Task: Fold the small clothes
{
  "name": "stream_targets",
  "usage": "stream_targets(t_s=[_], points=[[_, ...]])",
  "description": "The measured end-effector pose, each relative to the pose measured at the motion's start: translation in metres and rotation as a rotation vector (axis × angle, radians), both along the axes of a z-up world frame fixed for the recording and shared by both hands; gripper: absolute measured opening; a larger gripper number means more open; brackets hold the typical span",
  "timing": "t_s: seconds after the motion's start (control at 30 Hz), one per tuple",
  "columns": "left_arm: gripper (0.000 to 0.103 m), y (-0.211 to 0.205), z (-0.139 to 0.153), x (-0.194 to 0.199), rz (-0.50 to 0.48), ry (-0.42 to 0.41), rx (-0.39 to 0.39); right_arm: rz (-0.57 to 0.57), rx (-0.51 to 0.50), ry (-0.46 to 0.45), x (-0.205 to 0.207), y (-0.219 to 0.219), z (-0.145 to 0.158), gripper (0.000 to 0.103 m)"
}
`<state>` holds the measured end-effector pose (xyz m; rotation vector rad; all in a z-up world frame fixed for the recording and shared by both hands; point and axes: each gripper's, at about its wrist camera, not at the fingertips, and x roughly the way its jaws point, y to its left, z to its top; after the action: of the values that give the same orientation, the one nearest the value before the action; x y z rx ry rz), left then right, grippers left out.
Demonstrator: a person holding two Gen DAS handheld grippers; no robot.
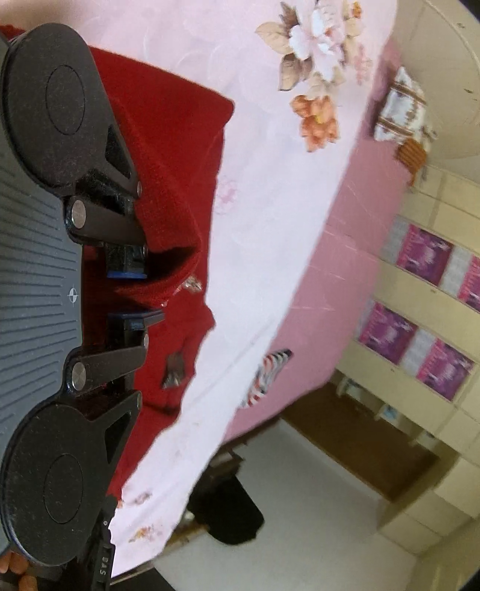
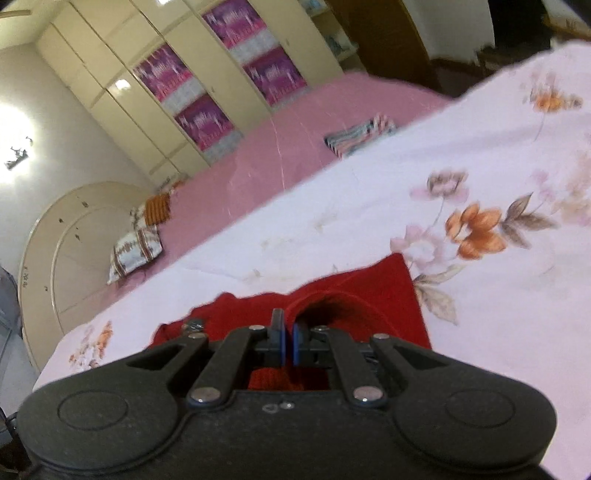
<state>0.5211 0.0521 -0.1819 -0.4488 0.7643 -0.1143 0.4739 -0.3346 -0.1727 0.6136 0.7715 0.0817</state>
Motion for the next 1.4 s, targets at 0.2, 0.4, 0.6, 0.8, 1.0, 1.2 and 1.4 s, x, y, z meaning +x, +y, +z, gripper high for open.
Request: stream_targets(t_s=[0.2,0.4,0.6,0.8,1.0,1.2,1.4], points=[[0.103,0.009,0.027,-0.012,0.105,-0.104,0.018,-0.097,-0.116,-0.035,0.0,-0.002,0.005,0.06],[0.103,-0.004,0.014,-0.021,0.021,-0.059,0.134,-0.022,-0.353,-0.141,-0.022,0.024,0.026,0.037],[0.103,-0.006,-0.017,-0.057,-0.004,-0.019,0.286,0.131,-0.486,-0.092,-0.022,0.065,0.003,0.035],[0.103,0.004,-0.018,-0.09,0.007,-0.023,0.342,0.119,-0.565,-0.056,-0.034,0.05,-0.016,0.034],[0.103,0.003,0.006,-0.104,0.027,-0.072,0.32,0.147,-0.562,-0.112,-0.035,0.069,0.005,0.037],[0.103,-0.022,0.015,-0.058,-0.052,-0.111,0.334,0.144,-0.504,-0.107,-0.005,0.085,0.006,0.037],[0.103,-0.03,-0.016,-0.016,-0.04,-0.023,0.403,0.21,-0.575,-0.112,0.006,0.116,-0.004,0.039]])
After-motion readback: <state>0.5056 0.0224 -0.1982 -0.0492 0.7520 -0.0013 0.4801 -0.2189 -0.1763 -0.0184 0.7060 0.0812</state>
